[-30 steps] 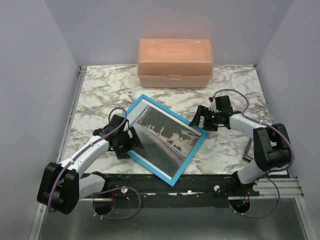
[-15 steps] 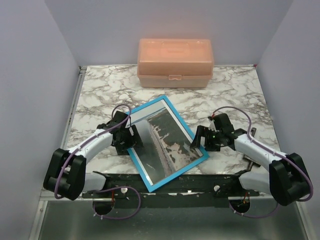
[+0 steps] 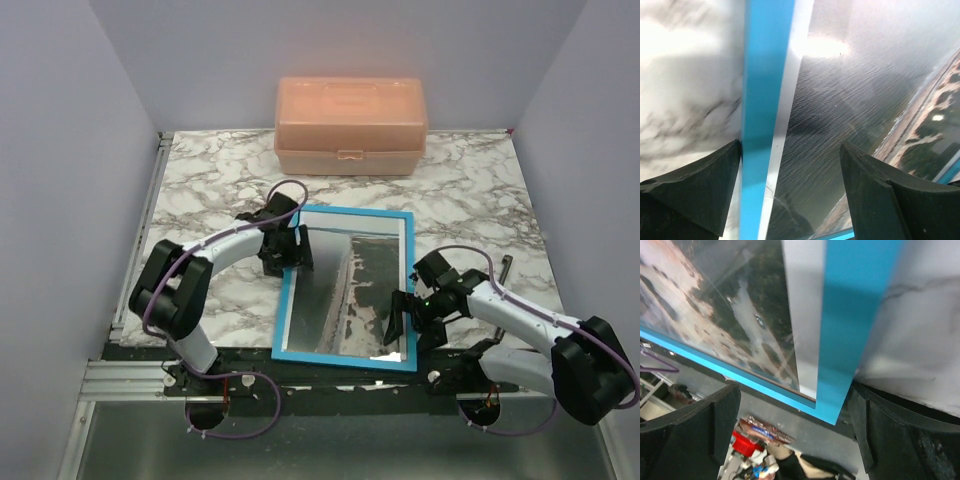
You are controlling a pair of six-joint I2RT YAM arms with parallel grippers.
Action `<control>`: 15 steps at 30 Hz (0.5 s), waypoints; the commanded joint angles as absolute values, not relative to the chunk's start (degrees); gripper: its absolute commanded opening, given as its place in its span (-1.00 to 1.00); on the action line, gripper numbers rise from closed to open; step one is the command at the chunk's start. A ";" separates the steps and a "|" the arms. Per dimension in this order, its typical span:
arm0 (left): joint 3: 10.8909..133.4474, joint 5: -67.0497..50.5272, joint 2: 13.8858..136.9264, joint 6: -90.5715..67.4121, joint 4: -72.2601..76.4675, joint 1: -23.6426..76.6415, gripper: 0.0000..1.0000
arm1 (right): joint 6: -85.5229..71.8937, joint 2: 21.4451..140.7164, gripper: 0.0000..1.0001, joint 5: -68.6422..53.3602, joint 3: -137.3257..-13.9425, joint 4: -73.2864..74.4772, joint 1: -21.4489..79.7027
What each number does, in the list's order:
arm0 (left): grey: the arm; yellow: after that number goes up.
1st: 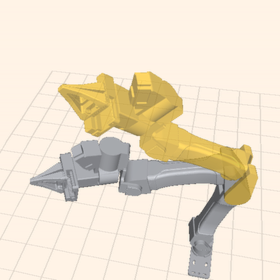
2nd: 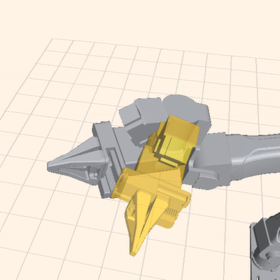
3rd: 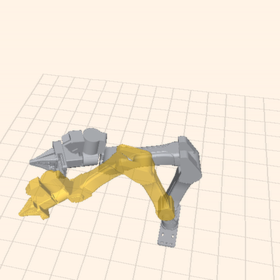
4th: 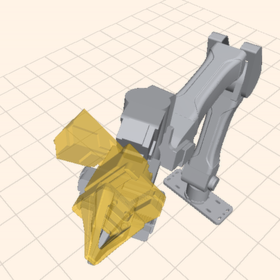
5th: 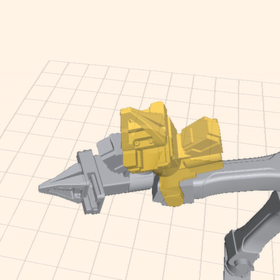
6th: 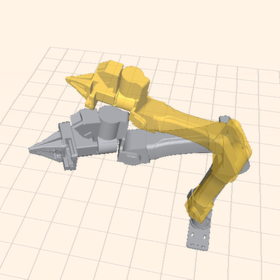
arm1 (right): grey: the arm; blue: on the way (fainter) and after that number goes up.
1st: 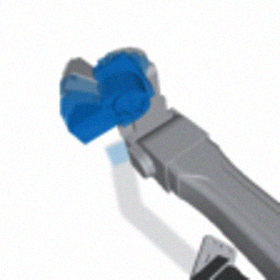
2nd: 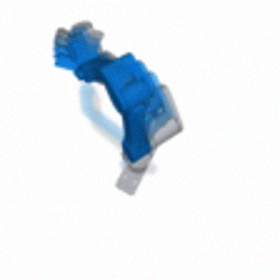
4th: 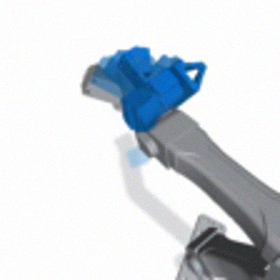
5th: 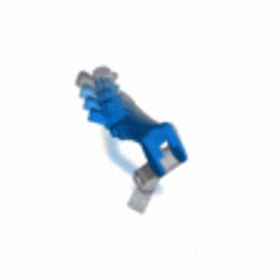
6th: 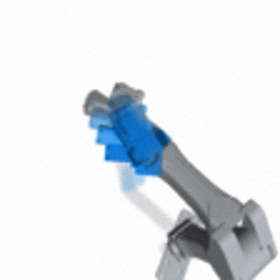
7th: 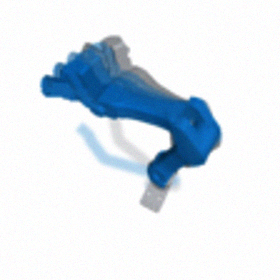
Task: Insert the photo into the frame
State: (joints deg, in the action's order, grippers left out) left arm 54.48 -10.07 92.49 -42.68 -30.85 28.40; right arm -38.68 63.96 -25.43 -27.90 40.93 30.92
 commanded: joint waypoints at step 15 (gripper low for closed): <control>88.43 -21.66 114.38 -34.27 -43.62 35.50 0.88 | -43.21 77.91 0.94 -31.96 -40.71 24.21 41.21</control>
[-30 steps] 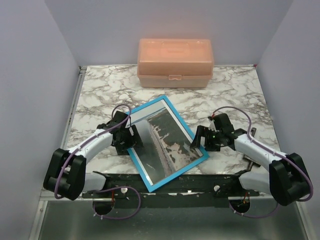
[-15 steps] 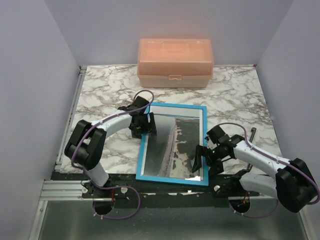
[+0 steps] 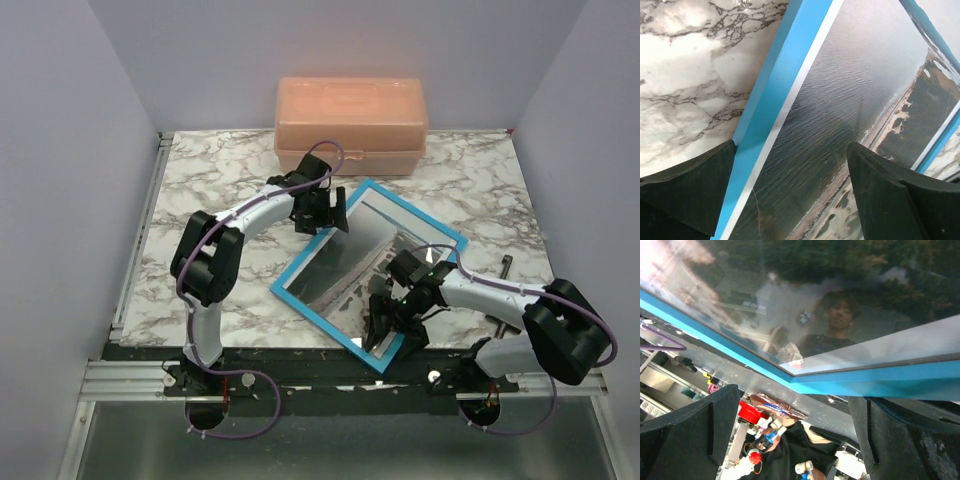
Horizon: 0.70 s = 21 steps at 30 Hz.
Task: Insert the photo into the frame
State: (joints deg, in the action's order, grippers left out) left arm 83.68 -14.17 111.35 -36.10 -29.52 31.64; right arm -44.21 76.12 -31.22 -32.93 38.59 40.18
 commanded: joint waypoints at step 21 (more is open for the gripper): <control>79.38 4.67 93.34 -29.86 -53.18 33.54 0.97 | -32.90 89.18 1.00 -19.44 -63.52 40.21 37.46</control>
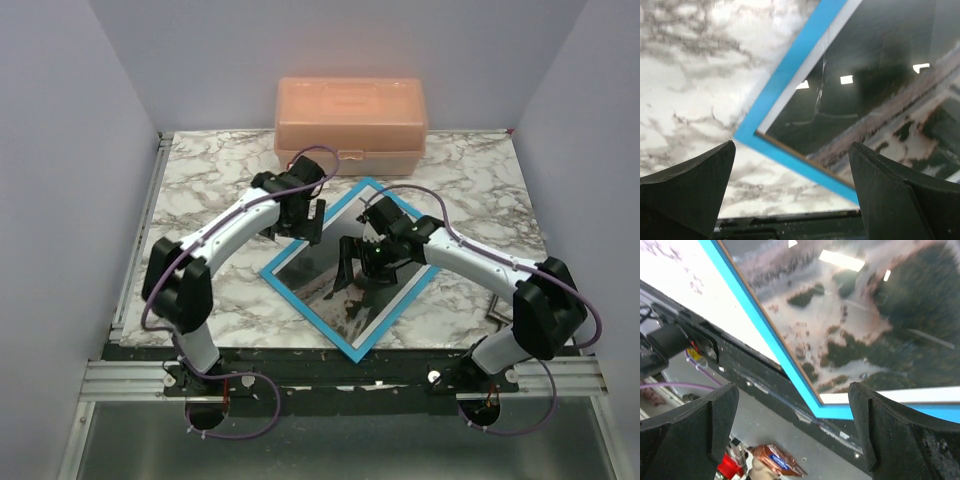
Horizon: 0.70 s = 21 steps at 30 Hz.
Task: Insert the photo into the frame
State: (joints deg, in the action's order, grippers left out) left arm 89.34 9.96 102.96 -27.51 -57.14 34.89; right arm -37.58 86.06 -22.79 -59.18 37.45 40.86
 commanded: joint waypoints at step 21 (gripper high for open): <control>30.21 -30.07 66.98 -52.63 -19.00 28.39 0.86 | -21.50 109.74 1.00 -17.67 -85.93 37.64 0.40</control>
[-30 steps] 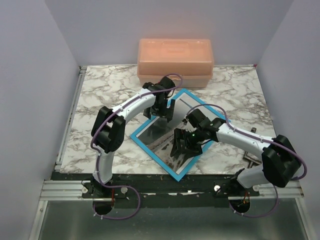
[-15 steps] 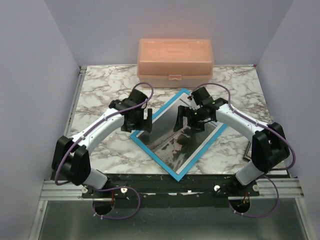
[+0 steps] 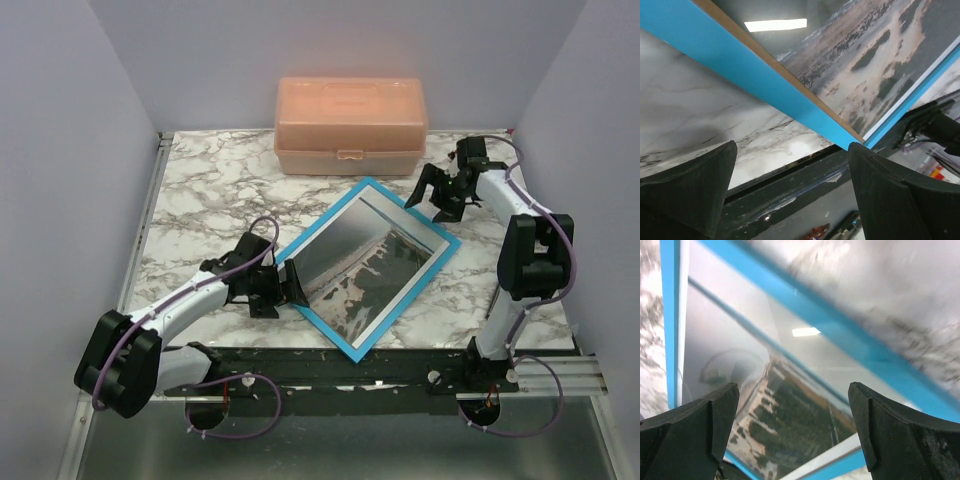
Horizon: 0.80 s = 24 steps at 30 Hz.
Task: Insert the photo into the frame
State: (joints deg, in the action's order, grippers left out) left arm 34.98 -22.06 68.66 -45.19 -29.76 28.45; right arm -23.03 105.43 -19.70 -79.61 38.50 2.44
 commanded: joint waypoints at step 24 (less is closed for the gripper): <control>30.81 -33.18 80.76 -57.10 -6.46 26.42 0.81 | -21.81 117.07 1.00 -25.55 -80.46 35.18 -1.35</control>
